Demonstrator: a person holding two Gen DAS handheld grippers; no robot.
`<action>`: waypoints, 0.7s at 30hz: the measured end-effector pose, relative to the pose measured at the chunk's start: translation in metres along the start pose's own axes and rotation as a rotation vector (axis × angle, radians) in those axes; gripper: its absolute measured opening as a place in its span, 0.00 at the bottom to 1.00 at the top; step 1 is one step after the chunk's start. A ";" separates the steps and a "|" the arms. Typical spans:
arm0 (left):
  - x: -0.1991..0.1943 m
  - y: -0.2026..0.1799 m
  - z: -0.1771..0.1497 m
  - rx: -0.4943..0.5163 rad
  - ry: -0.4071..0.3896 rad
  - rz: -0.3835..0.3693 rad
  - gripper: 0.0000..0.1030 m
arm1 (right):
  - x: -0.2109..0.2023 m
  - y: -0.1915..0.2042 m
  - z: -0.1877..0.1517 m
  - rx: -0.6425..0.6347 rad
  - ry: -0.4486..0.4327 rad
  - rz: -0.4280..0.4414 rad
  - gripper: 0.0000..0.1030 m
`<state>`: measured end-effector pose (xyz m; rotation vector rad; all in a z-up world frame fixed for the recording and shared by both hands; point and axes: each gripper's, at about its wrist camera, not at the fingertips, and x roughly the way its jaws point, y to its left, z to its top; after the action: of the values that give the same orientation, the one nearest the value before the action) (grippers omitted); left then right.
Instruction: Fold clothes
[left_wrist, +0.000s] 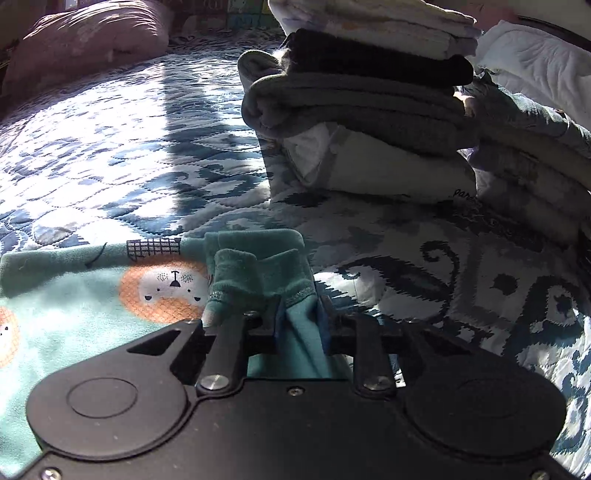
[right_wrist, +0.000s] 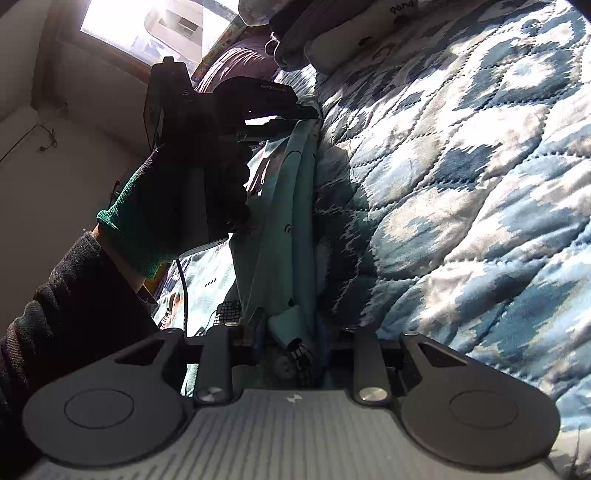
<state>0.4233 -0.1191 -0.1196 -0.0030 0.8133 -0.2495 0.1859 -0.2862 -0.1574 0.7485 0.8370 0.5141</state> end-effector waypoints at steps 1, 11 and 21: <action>-0.003 0.000 0.001 0.011 0.004 0.005 0.22 | -0.004 0.005 -0.002 -0.029 -0.011 -0.019 0.31; -0.059 0.047 -0.003 -0.103 -0.146 -0.048 0.25 | -0.034 0.069 -0.022 -0.520 -0.311 -0.174 0.28; 0.003 0.053 -0.001 -0.087 -0.026 0.045 0.37 | 0.037 0.056 -0.001 -0.525 -0.104 -0.172 0.27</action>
<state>0.4362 -0.0682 -0.1271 -0.0696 0.7972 -0.1714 0.1992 -0.2253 -0.1322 0.2161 0.6224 0.5070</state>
